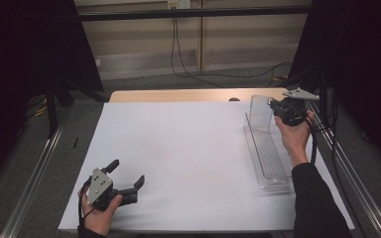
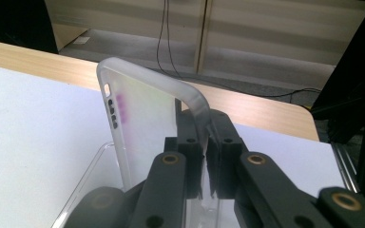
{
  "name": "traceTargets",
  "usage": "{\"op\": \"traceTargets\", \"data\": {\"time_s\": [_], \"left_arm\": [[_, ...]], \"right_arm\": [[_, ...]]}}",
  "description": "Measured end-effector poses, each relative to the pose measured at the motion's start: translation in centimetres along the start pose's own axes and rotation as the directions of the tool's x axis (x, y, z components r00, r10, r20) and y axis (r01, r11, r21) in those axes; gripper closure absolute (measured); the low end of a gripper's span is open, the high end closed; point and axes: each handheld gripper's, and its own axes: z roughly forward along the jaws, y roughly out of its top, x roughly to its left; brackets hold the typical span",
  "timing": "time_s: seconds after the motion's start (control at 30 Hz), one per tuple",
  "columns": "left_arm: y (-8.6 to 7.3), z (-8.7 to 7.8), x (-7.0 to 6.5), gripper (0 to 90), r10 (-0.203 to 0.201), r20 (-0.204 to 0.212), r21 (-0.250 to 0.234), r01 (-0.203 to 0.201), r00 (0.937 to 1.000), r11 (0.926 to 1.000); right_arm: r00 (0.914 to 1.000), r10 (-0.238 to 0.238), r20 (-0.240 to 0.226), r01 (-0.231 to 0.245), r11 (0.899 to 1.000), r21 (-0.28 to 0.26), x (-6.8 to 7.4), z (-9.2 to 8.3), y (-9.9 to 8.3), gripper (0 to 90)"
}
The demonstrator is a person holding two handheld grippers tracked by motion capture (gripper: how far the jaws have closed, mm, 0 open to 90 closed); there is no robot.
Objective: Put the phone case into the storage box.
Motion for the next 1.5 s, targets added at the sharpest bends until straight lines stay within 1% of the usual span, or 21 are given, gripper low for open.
{"op": "traceTargets", "data": {"time_s": [0.13,0.27,0.33,0.43,0.47,0.53,0.67,0.7,0.83,1.0,1.13,1.2,1.23,1.3,1.33,1.43,1.5], "left_arm": [[0.0,0.0,0.0,2.9,0.001,0.0,-0.001,-0.001,1.0,1.0],[0.0,0.1,0.0,2.9,0.002,0.003,-0.002,-0.002,1.0,1.0],[0.0,0.1,-0.1,2.9,0.003,0.004,-0.004,-0.003,1.0,1.0],[0.1,0.2,-0.2,2.9,0.004,0.007,-0.003,-0.004,1.0,1.0],[0.1,0.3,-0.2,2.9,0.005,0.007,-0.004,-0.005,1.0,1.0],[0.1,0.3,-0.2,2.9,0.003,0.006,-0.002,-0.003,1.0,1.0],[0.0,0.4,-0.3,2.9,0.003,0.013,-0.002,-0.003,0.9999,1.0],[0.1,0.4,-0.2,3.2,0.007,0.011,-0.002,-0.007,0.9999,1.0],[0.1,0.3,-0.1,3.3,-0.003,0.007,-0.011,0.003,1.0,0.9999],[0.1,0.4,-0.2,3.3,0.007,0.01,-0.004,-0.007,0.9999,1.0],[0.1,0.4,-0.2,3.4,0.008,0.009,-0.006,-0.008,0.9999,0.9999],[0.1,0.4,-0.2,3.3,0.003,0.006,-0.007,-0.003,1.0,1.0],[0.1,0.4,0.0,3.3,0.019,0.014,-0.005,-0.019,0.9997,0.9998],[0.1,0.4,0.0,3.3,0.02,0.013,-0.004,-0.02,0.9997,0.9998],[0.1,0.4,-0.1,3.4,0.0,0.005,-0.011,0.0,1.0,0.9999],[0.1,0.4,0.0,3.4,-0.002,0.011,-0.011,0.003,0.9999,0.9999],[0.1,0.4,0.0,3.4,-0.006,0.008,-0.012,0.006,0.9999,0.9999]], "right_arm": [[0.9998,0.017,-0.012,-0.017,1.0,0.004,-0.1,0.1,-0.2,84.7],[0.9995,0.013,-0.029,-0.012,0.999,0.033,-0.3,0.0,-0.1,84.7],[0.9989,0.01,-0.046,-0.008,0.998,0.059,-0.5,-0.1,0.0,84.7],[0.9985,0.022,-0.05,-0.017,0.996,0.086,-0.8,-0.2,0.1,84.8],[0.9986,0.023,-0.048,-0.019,0.996,0.092,-0.8,-0.2,0.2,84.8],[0.9993,0.01,-0.036,-0.006,0.995,0.103,-0.6,-0.1,0.4,84.9],[0.9997,-0.01,-0.024,0.013,0.992,0.123,-0.5,0.2,0.8,84.8],[0.9996,-0.019,-0.018,0.021,0.992,0.123,-0.5,0.4,0.8,84.7],[0.9994,-0.035,-0.003,0.035,0.992,0.123,-0.3,0.8,1.1,84.5],[0.9988,-0.049,0.0,0.049,0.992,0.118,-0.4,1.2,1.2,83.9],[0.9973,-0.074,0.006,0.073,0.991,0.113,-0.5,1.6,1.2,82.9],[0.9974,-0.072,0.005,0.071,0.991,0.117,-0.6,1.7,1.3,82.7],[0.9971,-0.075,0.006,0.074,0.99,0.117,-0.6,1.8,1.4,82.5],[0.9972,-0.074,0.008,0.073,0.99,0.117,-0.6,2.0,1.4,82.4],[0.9971,-0.075,0.012,0.073,0.99,0.117,-0.5,2.1,1.4,82.2],[0.9972,-0.074,0.011,0.073,0.992,0.107,-0.4,2.3,1.5,82.5],[0.9978,-0.065,0.012,0.063,0.992,0.107,-0.5,2.4,1.5,82.5]]}}
